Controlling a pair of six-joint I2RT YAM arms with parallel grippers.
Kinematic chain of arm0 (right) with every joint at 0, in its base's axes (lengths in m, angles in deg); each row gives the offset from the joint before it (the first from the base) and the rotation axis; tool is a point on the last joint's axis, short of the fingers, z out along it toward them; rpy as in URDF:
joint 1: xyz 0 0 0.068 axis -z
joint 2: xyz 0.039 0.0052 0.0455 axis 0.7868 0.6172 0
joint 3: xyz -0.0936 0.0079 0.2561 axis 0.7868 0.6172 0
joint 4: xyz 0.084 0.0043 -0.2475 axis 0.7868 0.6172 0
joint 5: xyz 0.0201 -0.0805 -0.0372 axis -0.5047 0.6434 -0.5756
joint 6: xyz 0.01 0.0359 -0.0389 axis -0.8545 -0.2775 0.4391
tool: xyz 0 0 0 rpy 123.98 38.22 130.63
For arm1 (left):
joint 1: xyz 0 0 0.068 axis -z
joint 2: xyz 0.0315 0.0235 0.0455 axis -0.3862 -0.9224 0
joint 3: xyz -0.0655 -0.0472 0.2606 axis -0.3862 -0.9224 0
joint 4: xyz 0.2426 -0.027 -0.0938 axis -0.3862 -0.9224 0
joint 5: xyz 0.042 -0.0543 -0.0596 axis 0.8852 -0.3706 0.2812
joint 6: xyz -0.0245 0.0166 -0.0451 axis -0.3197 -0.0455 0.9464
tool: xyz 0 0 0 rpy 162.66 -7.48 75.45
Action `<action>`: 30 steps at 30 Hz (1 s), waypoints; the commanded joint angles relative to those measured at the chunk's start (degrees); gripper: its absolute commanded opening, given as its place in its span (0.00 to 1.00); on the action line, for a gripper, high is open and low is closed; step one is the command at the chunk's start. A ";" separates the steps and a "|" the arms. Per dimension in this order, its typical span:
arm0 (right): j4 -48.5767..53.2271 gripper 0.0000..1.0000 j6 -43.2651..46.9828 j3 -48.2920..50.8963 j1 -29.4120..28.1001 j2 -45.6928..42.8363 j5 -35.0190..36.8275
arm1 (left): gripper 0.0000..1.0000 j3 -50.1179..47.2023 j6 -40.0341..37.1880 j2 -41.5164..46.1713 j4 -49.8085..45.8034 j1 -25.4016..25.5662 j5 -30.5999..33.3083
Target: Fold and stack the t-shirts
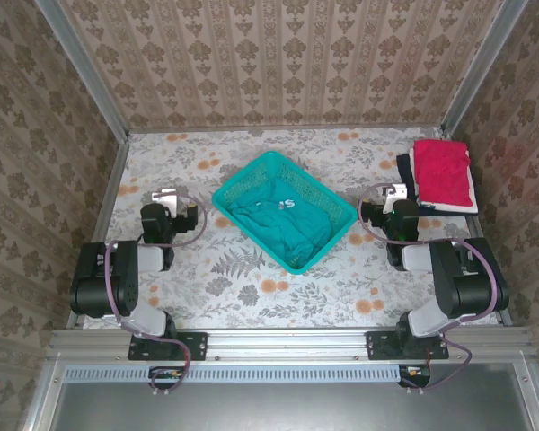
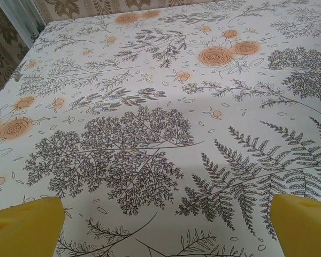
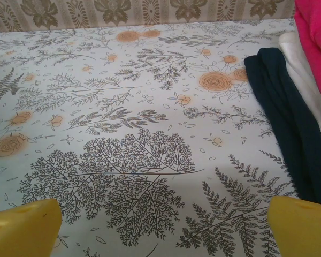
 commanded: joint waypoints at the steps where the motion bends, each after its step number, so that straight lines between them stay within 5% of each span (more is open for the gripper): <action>1: -0.86 1.00 0.68 -0.94 -0.34 -0.05 0.85 | 1.00 0.88 0.49 0.38 1.26 -0.24 0.32; 24: -0.67 1.00 0.74 -0.95 -0.23 -0.48 0.42 | 1.00 0.80 0.48 0.49 1.44 -0.22 0.48; 30: 9.32 1.00 1.12 -1.70 -0.28 -11.97 -0.28 | 1.00 -0.79 2.83 8.14 -2.20 -0.08 7.79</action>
